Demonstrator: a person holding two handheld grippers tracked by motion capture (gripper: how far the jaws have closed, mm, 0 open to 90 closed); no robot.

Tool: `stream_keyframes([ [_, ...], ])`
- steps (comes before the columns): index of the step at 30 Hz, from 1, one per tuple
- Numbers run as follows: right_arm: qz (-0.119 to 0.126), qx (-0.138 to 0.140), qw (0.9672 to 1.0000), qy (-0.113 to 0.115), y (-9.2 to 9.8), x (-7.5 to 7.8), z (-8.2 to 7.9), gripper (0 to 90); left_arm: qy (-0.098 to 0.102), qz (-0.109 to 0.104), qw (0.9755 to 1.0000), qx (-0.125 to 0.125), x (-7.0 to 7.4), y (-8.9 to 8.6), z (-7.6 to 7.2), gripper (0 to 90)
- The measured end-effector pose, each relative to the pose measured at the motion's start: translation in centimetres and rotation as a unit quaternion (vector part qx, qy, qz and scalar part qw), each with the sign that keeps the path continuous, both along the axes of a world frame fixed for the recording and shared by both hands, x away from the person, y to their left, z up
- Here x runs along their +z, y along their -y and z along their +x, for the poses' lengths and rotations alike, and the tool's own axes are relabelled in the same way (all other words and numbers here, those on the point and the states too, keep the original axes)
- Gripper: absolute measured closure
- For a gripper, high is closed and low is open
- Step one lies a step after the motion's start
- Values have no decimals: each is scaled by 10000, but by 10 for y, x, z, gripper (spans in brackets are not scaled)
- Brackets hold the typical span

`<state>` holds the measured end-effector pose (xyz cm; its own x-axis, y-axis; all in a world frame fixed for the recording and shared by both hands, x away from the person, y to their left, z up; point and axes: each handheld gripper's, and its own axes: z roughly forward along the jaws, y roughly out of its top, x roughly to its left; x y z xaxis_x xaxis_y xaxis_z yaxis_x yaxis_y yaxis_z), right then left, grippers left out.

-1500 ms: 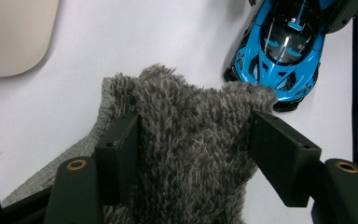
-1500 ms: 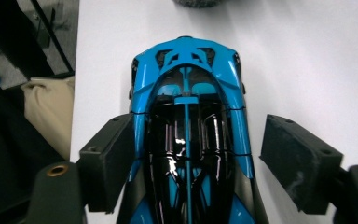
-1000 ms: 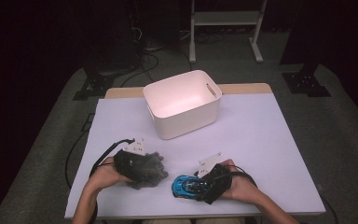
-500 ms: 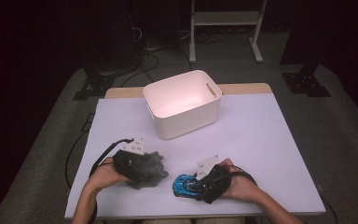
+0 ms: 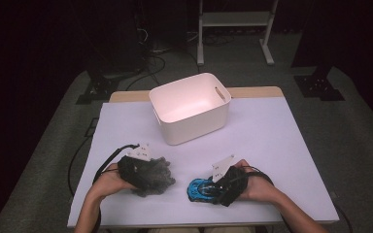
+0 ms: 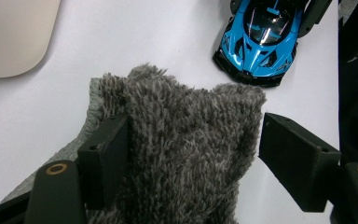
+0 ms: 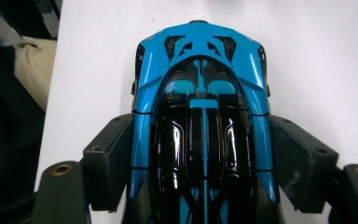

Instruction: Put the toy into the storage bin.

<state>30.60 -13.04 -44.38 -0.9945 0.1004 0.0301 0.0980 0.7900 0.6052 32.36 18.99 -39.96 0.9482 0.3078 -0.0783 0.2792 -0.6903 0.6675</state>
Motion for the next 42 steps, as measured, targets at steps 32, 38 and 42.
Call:
stream_keyframes([
  [32,777,-723,9933,-459,31,36,24,208,262,-28,9990,360,1,-21,0,188],
  [38,733,-756,9936,-407,32,45,31,185,256,-26,9990,371,1,-23,-1,185],
  [42,715,-763,9937,-398,33,51,36,173,262,-23,9989,396,1,-24,-1,174],
])
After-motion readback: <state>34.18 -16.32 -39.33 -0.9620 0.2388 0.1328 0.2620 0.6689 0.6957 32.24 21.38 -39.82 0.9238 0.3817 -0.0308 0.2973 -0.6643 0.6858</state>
